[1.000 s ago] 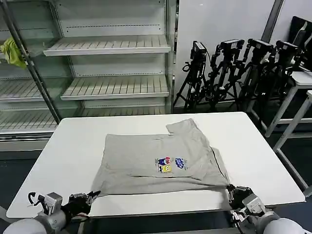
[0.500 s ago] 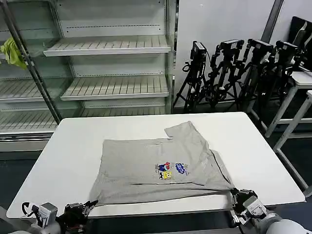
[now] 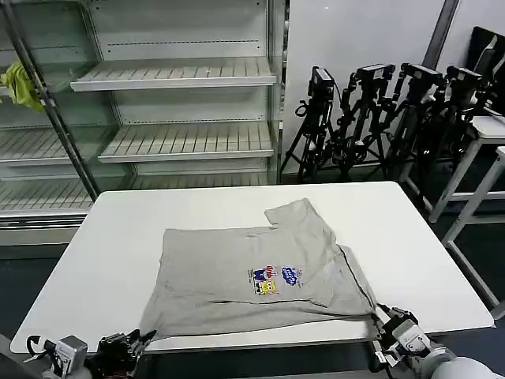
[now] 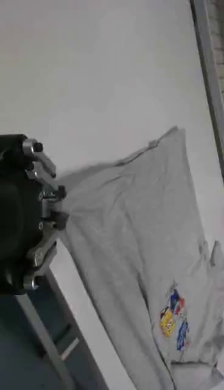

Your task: Fold and organize the clothes.

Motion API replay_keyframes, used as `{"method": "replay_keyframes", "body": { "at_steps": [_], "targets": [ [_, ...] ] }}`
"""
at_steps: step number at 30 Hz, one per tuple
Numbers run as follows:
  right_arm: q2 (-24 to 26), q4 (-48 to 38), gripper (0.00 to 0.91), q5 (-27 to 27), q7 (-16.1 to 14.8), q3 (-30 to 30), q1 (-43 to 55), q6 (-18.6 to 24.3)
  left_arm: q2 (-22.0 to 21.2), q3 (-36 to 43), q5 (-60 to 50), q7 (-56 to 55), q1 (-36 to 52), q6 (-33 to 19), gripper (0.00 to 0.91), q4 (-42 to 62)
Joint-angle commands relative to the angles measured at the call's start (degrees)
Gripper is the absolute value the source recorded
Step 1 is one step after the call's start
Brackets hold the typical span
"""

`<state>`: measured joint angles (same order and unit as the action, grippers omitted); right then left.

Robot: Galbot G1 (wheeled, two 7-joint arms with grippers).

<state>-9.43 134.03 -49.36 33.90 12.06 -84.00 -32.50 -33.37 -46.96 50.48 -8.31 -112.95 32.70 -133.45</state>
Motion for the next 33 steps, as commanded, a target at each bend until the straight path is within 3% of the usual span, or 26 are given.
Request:
{"method": "replay_keyframes", "body": {
  "at_steps": [1,14,33],
  "targets": [
    [0.14,0.28,0.907,-0.1,0.07,-0.03,0.0,-0.62,-0.47,-1.3,-0.53,-0.02,-1.6,-0.05,0.907,-0.67],
    [0.32,1.39,0.907,0.57,-0.28,0.71,-0.02,-0.64,-1.16,-6.72,-0.29,0.07,-3.43,0.27,0.907,-2.52],
    [3.23,0.73,0.907,0.82,-1.0,1.67,0.81,-0.62,-0.72,-6.8,-0.5,-0.34,-1.15,0.3,0.907,-1.56]
  ]
}}
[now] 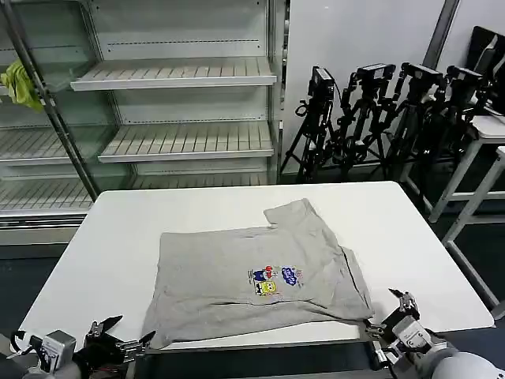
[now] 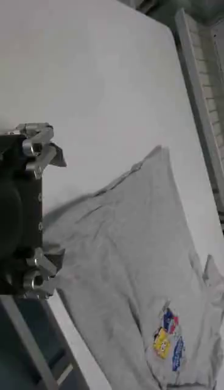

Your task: Fold and organize the clothes.

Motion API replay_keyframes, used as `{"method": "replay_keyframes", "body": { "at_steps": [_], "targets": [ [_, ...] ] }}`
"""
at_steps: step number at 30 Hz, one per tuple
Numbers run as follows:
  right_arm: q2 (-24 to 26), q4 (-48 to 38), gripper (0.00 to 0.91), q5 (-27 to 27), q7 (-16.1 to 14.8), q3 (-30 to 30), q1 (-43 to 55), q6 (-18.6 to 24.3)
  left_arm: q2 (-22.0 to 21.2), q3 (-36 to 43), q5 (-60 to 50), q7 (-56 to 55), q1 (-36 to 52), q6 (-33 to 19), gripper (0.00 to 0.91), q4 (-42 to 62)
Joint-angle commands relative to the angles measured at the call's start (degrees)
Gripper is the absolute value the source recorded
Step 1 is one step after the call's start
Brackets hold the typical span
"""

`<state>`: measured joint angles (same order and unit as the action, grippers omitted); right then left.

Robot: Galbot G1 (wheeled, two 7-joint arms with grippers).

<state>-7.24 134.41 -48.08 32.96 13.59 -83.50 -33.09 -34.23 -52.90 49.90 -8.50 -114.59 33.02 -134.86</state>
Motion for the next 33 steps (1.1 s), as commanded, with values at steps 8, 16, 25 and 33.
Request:
{"method": "replay_keyframes", "body": {
  "at_steps": [8,16,25,33],
  "targets": [
    [3.56,2.72,0.907,-3.06,0.99,-0.26,1.2,-0.09,0.49,-1.61,1.4,-0.76,-0.4,0.04,0.907,-1.69],
    [8.92,6.26,0.907,-6.98,2.53,-5.34,4.54,-0.12,3.23,-2.37,3.91,-2.52,-3.62,0.12,0.907,-3.45],
    [10.18,8.67,0.907,-8.2,4.29,-9.5,5.46,-0.16,4.62,-2.61,5.06,-3.64,-5.21,0.12,0.907,-5.59],
    [8.18,9.93,0.907,-11.33,5.29,-2.39,4.05,-0.08,4.44,-1.81,6.66,-4.96,-1.2,0.11,0.907,-7.67]
  ]
}}
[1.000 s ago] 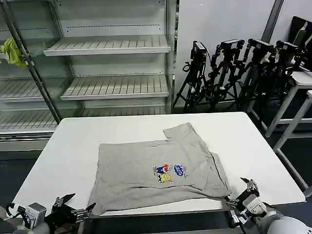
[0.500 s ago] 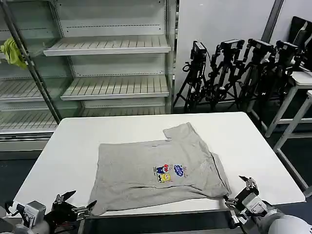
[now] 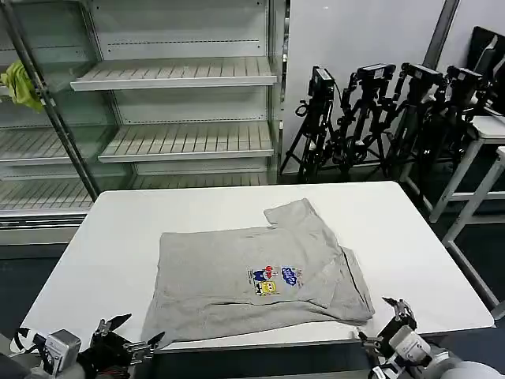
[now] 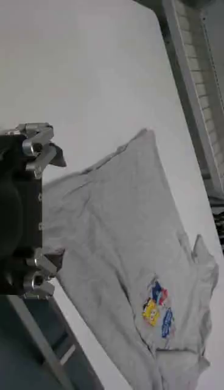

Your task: Fold and organize the clothes.

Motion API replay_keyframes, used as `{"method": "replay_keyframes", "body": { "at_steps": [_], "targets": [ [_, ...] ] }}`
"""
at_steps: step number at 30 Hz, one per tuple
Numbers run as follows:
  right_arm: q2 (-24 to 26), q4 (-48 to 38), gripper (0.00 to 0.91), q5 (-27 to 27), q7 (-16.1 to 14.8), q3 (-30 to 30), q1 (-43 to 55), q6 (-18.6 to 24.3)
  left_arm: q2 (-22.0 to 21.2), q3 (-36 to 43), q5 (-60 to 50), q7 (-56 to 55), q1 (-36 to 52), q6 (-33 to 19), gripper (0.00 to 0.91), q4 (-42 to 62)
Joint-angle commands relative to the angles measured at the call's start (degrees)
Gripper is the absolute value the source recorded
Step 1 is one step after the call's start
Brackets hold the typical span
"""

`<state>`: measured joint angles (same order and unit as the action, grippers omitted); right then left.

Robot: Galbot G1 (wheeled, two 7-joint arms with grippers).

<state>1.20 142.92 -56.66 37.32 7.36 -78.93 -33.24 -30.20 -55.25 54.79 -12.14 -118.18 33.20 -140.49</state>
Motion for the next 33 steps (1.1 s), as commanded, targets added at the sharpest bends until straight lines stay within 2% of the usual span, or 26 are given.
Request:
{"method": "replay_keyframes", "body": {
  "at_steps": [1,3,5,7,8,11,16,20,23,25,28,33],
  "targets": [
    [-1.3,1.18,0.907,-2.76,0.75,5.68,-0.63,0.13,0.28,1.26,1.76,-1.39,3.37,-0.1,0.907,-1.98],
    [-3.76,0.65,0.907,-3.34,0.15,11.12,-1.91,0.17,-0.61,3.29,1.45,-1.57,7.53,-0.14,0.907,-1.59],
    [-8.12,-2.45,0.907,-2.88,-2.65,18.4,-1.91,1.57,-1.76,4.9,-0.49,-1.35,14.19,-0.69,0.907,-0.26],
    [-10.96,-4.62,0.907,-1.41,-3.67,20.88,-1.58,2.7,-3.56,6.05,-8.45,1.49,18.0,-3.35,0.907,1.89],
    [-14.36,-6.21,0.907,1.38,-5.65,22.03,-1.07,4.3,-4.74,7.25,-11.71,2.66,21.02,-4.97,0.907,3.55],
    [-21.11,-12.19,0.907,6.25,-8.23,21.7,1.44,7.26,-8.19,9.53,-13.97,4.58,27.98,-6.49,0.907,6.25],
    [-29.59,-19.88,0.907,9.19,-9.17,11.27,12.42,7.83,-11.72,15.37,-13.05,4.04,40.45,-4.98,0.907,11.96],
    [-35.93,-27.04,0.907,8.85,-11.42,4.6,25.43,4.93,-12.75,20.37,-3.77,1.97,48.66,-1.28,0.907,17.1],
    [-40.93,-34.75,0.907,6.35,-13.9,0.03,34.59,0.93,-13.03,24.07,-0.31,1.73,52.95,-0.16,0.907,21.58],
    [-43.47,-38.43,0.907,7.42,-14.96,-3.86,38.36,1.19,-13.08,26.14,0.49,1.76,55.73,-0.13,0.907,23.8],
    [-46.63,-43.58,0.907,8.01,-14.11,-9.03,43.76,1.87,-12.98,29.15,1.84,1.89,59.84,-0.1,0.907,28.64],
    [-51.98,-51.15,0.907,6.8,-16.92,-14.06,51.85,0.33,-12.61,33.58,2.78,2.97,63.77,-0.11,0.907,33.24]
  ]
}}
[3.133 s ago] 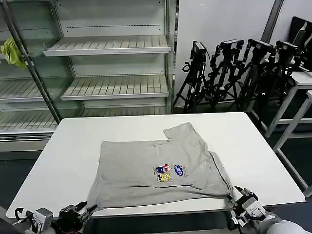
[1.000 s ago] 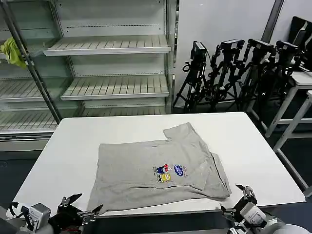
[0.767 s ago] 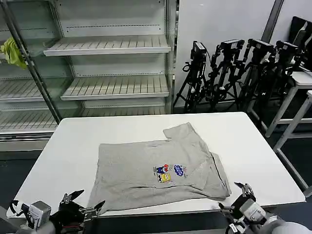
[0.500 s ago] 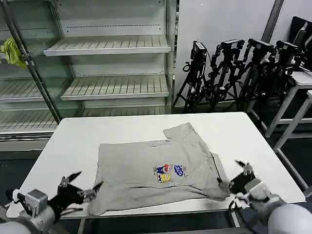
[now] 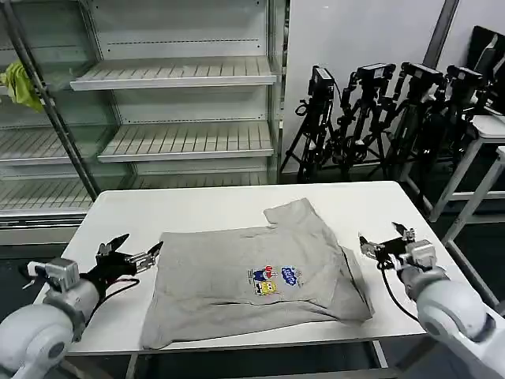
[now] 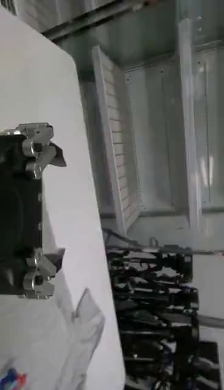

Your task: Fold and organize the clothes.

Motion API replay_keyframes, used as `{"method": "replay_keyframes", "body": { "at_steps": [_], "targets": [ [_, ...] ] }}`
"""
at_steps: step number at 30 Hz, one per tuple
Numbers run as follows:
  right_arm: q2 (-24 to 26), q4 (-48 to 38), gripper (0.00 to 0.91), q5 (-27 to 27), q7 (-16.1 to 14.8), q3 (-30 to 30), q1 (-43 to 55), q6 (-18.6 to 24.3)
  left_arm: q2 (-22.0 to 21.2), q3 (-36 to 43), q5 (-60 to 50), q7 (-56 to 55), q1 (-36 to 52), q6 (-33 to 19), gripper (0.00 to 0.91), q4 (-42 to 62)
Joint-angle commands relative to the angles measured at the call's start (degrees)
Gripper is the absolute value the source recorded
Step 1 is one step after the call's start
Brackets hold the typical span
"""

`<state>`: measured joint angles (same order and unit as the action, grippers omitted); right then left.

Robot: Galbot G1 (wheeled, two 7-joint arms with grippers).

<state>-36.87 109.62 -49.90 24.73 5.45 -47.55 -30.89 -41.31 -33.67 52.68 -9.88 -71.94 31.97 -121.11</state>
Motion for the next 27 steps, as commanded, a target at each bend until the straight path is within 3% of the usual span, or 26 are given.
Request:
{"method": "replay_keyframes", "body": {
  "at_steps": [1,10,27],
  "targets": [
    [-14.73,-19.02,0.907,0.0,-4.93,-12.76,21.35,-2.05,-1.47,12.84,5.01,0.88,17.82,1.11,0.907,14.6],
    [-19.95,-28.82,0.907,0.27,-10.91,-17.54,27.61,0.07,-1.23,17.29,4.28,2.68,18.79,1.08,0.907,17.55],
    [-27.21,-38.8,0.907,4.91,-12.9,-17.04,30.21,0.95,-3.54,23.04,-0.45,5.27,24.1,0.76,0.907,24.73]
  ]
}}
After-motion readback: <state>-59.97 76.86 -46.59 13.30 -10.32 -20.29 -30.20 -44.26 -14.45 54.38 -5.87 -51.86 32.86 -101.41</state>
